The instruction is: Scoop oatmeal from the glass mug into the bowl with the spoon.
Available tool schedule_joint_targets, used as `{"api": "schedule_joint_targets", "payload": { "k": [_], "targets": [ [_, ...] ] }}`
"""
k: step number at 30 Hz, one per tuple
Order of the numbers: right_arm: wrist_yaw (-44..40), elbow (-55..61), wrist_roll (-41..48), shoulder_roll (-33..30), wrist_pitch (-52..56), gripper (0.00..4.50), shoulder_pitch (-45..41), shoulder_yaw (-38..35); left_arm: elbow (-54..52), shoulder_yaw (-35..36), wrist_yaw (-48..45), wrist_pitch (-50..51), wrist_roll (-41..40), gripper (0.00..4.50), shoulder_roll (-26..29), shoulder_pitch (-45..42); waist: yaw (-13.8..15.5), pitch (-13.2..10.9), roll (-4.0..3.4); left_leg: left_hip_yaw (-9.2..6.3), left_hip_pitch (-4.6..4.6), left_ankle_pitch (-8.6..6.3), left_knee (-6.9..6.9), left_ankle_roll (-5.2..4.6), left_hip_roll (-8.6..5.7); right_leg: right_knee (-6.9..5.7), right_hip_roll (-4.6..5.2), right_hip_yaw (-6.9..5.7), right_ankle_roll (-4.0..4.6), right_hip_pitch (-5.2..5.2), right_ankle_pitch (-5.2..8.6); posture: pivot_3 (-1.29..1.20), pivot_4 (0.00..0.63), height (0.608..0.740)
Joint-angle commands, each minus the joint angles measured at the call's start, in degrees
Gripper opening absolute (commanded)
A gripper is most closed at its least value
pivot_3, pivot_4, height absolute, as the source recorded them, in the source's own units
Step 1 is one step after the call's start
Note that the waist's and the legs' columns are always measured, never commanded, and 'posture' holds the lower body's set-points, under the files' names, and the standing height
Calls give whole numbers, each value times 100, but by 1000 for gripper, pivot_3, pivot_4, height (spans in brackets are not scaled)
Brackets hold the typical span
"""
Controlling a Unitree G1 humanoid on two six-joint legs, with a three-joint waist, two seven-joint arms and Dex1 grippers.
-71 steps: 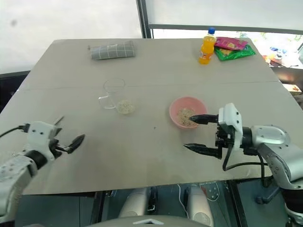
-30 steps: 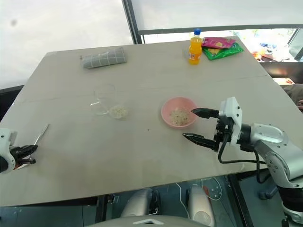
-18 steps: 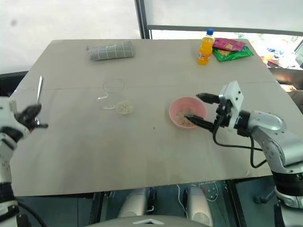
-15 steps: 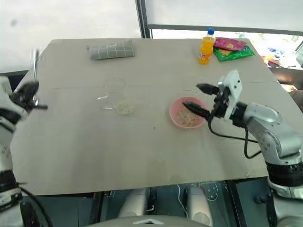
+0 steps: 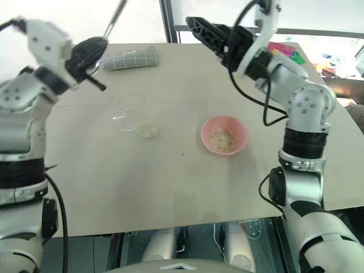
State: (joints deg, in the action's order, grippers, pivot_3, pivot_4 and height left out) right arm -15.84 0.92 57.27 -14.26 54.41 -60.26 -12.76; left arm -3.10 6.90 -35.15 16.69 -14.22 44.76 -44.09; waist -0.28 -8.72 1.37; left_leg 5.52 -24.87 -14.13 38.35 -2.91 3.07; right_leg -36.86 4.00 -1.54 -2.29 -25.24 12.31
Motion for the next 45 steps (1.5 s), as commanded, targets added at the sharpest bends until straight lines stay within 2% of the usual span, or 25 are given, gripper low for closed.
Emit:
{"api": "schedule_joint_targets", "payload": {
  "k": [1,8,18,21,27,29,37,38,39,42,45],
  "targets": [
    [186,142,101,180,-6,4500,-359,4,-317,-311,-91,7,189,50,-85,-469,-26,0,-1,0,0,0,0,0,0,1,0,0,-1,0,0,0,150,740],
    [443,-64,-90,715,-299,4500,-491,40,-598,-955,-288,6,432,50,-572,-790,-46,-1,-2,0,1,1,2,1,1,-4,-1,0,-3,0,1,0,150,740],
    [646,-316,-351,898,-677,4500,-627,-94,-416,-1044,-549,-223,515,50,-799,-812,-56,-3,-5,-7,4,7,4,10,4,-19,-6,0,-3,-3,1,0,150,740],
    [705,-327,-365,860,-728,3684,-595,-159,-400,-1023,-583,-247,572,0,-771,-802,-55,-3,-5,-7,4,7,4,11,4,-19,-6,0,-3,-3,1,0,150,740],
    [698,-291,-402,830,-721,800,-534,-182,-399,-974,-590,-214,624,0,-780,-863,-55,-3,-6,-7,4,7,4,11,4,-18,-6,0,-3,-3,1,0,150,740],
    [694,-293,-412,838,-720,58,-534,-183,-430,-975,-591,-198,631,0,-785,-839,-55,-5,-8,-8,4,7,4,11,4,-19,-7,0,-3,-3,1,0,150,740],
    [658,-387,-524,793,-738,58,-550,-169,-483,-842,-462,-143,574,0,-847,-816,-55,-6,-10,-9,5,8,5,12,4,-21,-7,1,-3,-2,1,0,150,740],
    [655,-404,-531,793,-738,0,-557,-178,-489,-819,-405,-204,606,711,-864,-805,-55,-6,-10,-9,5,8,6,12,4,-21,-8,1,-3,-2,1,0,150,740],
    [654,-414,-538,792,-737,0,-560,-188,-523,-775,-371,-289,588,959,-900,-780,-55,-6,-10,-9,5,8,6,12,4,-21,-8,1,-3,-2,1,0,150,740],
    [655,-436,-571,761,-743,0,-563,-214,-672,-555,-207,-463,467,2339,-1055,-717,-54,-6,-10,-9,4,8,6,12,4,-21,-7,1,-3,-3,1,0,150,740],
    [610,-498,-750,546,-860,0,-563,-270,-932,-72,77,-321,335,2339,-1045,-515,-55,-6,-10,-8,4,8,6,12,4,-20,-7,1,-3,-2,1,0,150,740]
  ]
}}
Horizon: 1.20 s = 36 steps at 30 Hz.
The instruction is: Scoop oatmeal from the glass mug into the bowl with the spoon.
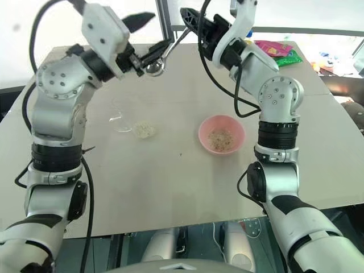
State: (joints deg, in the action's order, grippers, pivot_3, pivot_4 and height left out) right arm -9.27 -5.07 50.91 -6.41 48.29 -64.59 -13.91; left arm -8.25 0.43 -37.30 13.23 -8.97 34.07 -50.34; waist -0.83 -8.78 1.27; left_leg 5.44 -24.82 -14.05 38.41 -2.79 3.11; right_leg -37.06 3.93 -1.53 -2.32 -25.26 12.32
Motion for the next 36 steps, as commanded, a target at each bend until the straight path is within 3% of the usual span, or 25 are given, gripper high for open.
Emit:
{"api": "schedule_joint_targets", "payload": {
  "k": [1,4,8,12,16,23,36],
  "targets": [
    [-60,90,-167,-311,-279,0,-114,-178,-527,741,373,155,-296,2339,26,184,-1,0,0,0,0,0,0,0,0,0,0,1,0,0,0,0,150,740],
    [-47,22,-223,-550,-349,0,-12,-346,-1044,1283,771,752,-677,2339,-55,534,-2,0,0,0,1,0,0,0,2,-1,1,0,0,0,0,0,150,740],
    [-50,-92,-356,-1069,-377,0,271,-659,-2480,2119,1831,1530,-827,2339,-623,1912,-1,2,-2,-3,8,0,-1,1,4,4,5,5,0,7,0,0,150,740],
    [30,-219,-436,-1374,-406,0,425,-843,-3469,2158,2317,1508,-456,2339,-1017,3447,13,-1,0,2,-3,1,3,2,3,8,8,4,-4,5,-3,0,150,740],
    [63,-268,-567,-1507,-383,0,547,-918,-3811,2001,2781,1242,62,2339,-1389,4495,8,0,-2,4,12,1,3,2,2,-3,0,8,-3,7,-4,0,150,740],
    [116,-388,-685,-1549,-424,0,501,-970,-3379,1677,3003,628,303,2339,-1999,5342,17,1,-4,-10,18,-3,22,-11,0,-37,-4,10,0,10,-3,0,150,740],
    [255,-159,-669,-1561,-365,0,562,-1048,-1327,1459,2884,-294,569,2339,-1877,5304,13,1,-4,-9,15,-5,23,-13,1,-42,-3,9,0,7,-2,0,150,740]
  ]
}}
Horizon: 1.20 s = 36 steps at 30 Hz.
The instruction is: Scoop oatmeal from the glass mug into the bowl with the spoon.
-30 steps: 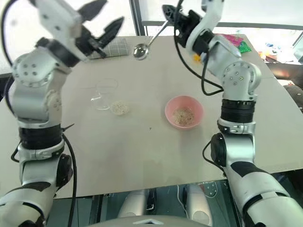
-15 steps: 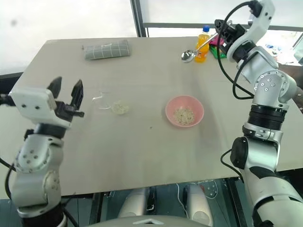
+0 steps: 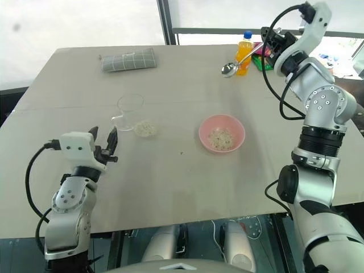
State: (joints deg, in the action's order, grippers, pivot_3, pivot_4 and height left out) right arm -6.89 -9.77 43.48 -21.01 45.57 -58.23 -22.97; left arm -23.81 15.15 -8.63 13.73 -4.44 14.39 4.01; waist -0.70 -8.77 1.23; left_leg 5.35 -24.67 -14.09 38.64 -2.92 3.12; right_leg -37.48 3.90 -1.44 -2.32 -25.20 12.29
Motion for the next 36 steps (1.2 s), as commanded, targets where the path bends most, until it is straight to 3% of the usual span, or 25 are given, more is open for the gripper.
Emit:
{"api": "schedule_joint_targets", "payload": {
  "k": [1,18,23,24,30,36],
  "targets": [
    [24,316,72,-114,-89,0,-79,-154,382,-21,17,-401,126,2339,111,-229,0,0,0,-1,-1,0,0,0,0,0,0,-1,0,0,0,0,150,740],
    [119,556,53,-102,-103,0,113,-171,1816,-142,35,-1022,220,2339,325,-1492,-6,-1,-1,-4,-3,0,-1,0,1,-2,2,-7,-1,-1,0,0,150,740],
    [134,636,74,-106,-91,0,180,-186,1892,-180,40,-1058,181,242,263,-1467,-7,-1,-1,-2,-4,0,-1,0,1,0,3,-6,-1,-2,0,0,150,740],
    [135,635,71,-106,-97,0,181,-183,1905,-194,46,-1063,186,110,256,-1465,-7,-1,-1,-2,-4,0,-1,0,1,0,2,-6,-1,-2,0,0,150,740],
    [89,670,61,-88,-83,0,154,-92,2003,-237,73,-997,148,110,195,-1597,-6,-2,-3,-3,-2,0,-1,0,0,-4,3,-6,-1,-2,0,0,150,740],
    [-120,721,366,33,203,0,-297,87,2395,-478,-84,-1139,286,110,296,-2275,3,-4,-6,-4,-4,0,-1,0,-2,-6,2,-7,-1,-2,0,0,150,740]
  ]
}}
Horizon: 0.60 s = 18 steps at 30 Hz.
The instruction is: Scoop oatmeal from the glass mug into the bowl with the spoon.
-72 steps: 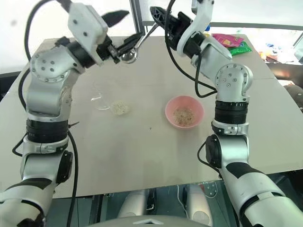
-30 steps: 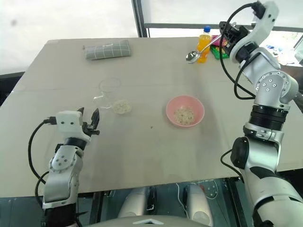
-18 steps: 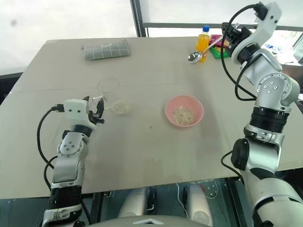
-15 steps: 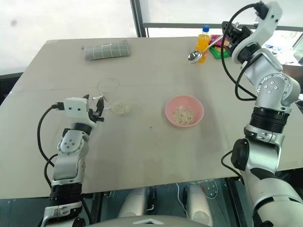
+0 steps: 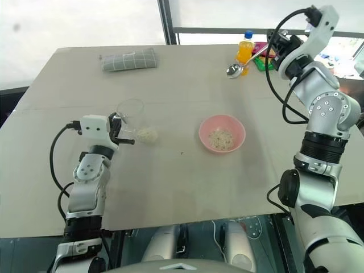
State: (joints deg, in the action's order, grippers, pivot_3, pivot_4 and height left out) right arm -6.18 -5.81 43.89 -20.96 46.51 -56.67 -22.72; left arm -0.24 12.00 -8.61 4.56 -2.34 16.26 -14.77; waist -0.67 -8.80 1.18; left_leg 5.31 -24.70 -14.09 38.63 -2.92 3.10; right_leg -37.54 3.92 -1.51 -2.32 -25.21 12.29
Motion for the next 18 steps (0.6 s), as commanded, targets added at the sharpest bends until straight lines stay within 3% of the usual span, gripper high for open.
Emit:
{"api": "schedule_joint_targets", "payload": {
  "k": [1,9,18],
  "targets": [
    [-229,350,417,71,196,0,-538,94,155,-231,-118,-261,123,110,143,-536,-1,-1,-1,-1,-1,0,0,0,0,0,0,0,0,-1,0,0,150,740],
    [-728,528,568,533,523,0,-1000,903,2076,-968,-799,-886,444,110,328,-2011,-7,-1,-1,-6,-4,0,-1,0,1,7,-6,-5,0,-1,0,0,150,740],
    [-1245,684,-294,414,237,0,-470,1902,3504,-1149,-1211,-1520,392,110,220,-2972,9,-1,0,-9,-15,2,-3,4,1,24,-5,-12,-1,-1,0,0,150,740]
  ]
}}
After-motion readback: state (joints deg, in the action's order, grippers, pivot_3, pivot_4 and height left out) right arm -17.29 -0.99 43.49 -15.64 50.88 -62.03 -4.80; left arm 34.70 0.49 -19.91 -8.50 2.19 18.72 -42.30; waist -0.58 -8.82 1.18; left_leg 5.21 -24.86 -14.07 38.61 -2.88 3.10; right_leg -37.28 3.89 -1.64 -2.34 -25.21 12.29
